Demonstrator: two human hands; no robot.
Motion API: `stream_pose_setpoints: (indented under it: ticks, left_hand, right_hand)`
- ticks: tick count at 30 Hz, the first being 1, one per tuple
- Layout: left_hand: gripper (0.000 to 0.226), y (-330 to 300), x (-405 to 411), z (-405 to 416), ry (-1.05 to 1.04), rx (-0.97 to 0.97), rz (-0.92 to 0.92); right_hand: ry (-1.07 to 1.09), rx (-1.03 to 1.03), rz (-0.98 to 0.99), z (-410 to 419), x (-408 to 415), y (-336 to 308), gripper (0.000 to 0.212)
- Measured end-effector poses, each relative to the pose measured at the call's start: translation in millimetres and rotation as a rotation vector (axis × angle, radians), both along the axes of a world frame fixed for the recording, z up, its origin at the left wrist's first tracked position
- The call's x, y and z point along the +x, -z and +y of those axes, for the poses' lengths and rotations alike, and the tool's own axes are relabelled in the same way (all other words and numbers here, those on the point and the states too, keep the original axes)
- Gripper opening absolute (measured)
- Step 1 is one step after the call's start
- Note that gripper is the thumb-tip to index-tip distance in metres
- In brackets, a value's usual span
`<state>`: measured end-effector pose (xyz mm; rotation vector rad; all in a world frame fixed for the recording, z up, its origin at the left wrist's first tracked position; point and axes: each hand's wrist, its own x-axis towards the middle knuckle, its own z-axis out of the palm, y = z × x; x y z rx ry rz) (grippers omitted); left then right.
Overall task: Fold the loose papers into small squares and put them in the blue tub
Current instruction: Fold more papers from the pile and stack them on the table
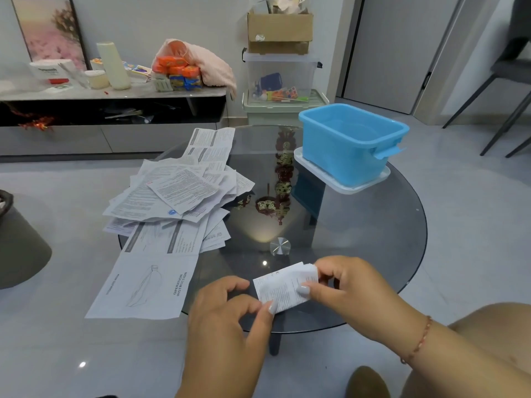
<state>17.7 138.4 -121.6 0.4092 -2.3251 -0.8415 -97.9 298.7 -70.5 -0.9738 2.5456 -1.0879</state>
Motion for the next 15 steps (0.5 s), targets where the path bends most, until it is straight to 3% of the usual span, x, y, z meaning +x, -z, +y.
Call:
stream_pose_setpoints:
  ticks: [4, 7, 15]
  left_hand:
    - [0.031, -3.8, -2.9, 5.4, -0.067, 0.063, -0.104]
    - [0.031, -8.3, -4.7, 6.1, -0.092, -0.013, -0.115]
    - [0.040, -15.6, -9.5, 2.4, -0.128, -0.153, -0.173]
  right_hand:
    - [0.092, 0.039, -0.003, -7.5, 0.0, 1.8, 0.026]
    - [0.139, 0.066, 0.002, -11.2, 2.4, 1.4, 0.019]
    - [0.145, 0.179, 0.016, -18.2, 5.0, -7.2, 0.031]
